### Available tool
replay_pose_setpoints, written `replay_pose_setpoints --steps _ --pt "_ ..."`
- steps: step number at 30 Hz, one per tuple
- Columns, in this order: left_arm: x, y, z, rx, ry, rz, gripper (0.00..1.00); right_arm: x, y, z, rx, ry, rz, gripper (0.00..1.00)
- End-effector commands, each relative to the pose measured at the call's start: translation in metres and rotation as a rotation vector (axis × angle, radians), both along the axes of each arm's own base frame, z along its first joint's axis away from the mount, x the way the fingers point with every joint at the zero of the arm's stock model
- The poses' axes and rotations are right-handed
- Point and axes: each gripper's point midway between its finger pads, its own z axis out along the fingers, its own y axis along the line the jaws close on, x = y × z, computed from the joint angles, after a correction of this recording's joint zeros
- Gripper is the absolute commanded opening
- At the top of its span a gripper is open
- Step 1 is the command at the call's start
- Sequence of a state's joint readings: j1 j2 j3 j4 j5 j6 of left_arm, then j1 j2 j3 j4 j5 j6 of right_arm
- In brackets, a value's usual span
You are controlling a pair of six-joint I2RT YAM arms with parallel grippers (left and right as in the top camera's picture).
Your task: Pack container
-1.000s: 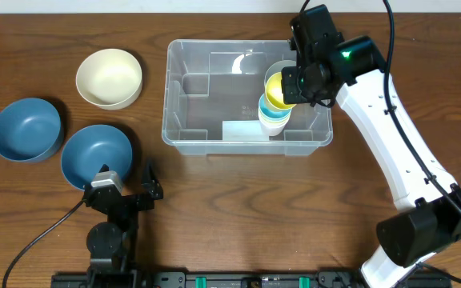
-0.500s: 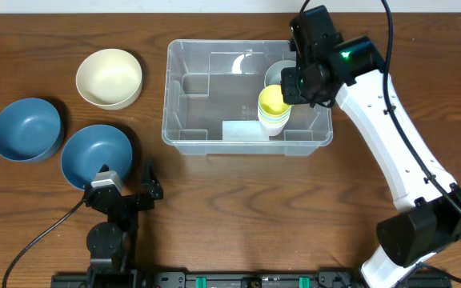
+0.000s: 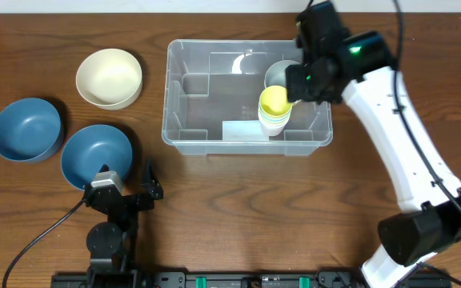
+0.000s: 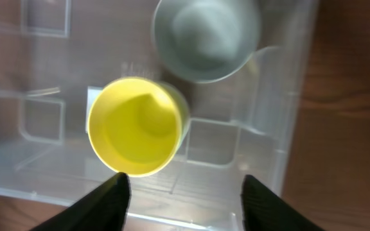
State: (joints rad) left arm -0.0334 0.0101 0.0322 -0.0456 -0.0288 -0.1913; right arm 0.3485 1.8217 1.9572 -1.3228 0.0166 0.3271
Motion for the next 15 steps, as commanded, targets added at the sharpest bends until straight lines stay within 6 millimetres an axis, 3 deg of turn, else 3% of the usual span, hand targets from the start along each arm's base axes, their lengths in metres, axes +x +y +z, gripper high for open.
replay_pose_setpoints --steps 1,5,10,15 --pt "0.0 0.001 -0.019 -0.007 0.047 0.007 0.98 0.005 -0.041 0.047 0.023 -0.102 -0.1 0.65" --pt "0.0 0.001 -0.019 -0.007 0.047 0.007 0.98 0.0 -0.091 0.062 0.018 -0.112 -0.221 0.79" --pt "0.0 0.001 -0.019 -0.007 0.047 0.007 0.98 -0.012 -0.153 0.06 -0.001 -0.071 -0.382 0.98" --pt "0.0 0.001 -0.019 -0.007 0.047 0.007 0.98 -0.024 -0.201 0.056 -0.008 -0.04 -0.512 0.99"
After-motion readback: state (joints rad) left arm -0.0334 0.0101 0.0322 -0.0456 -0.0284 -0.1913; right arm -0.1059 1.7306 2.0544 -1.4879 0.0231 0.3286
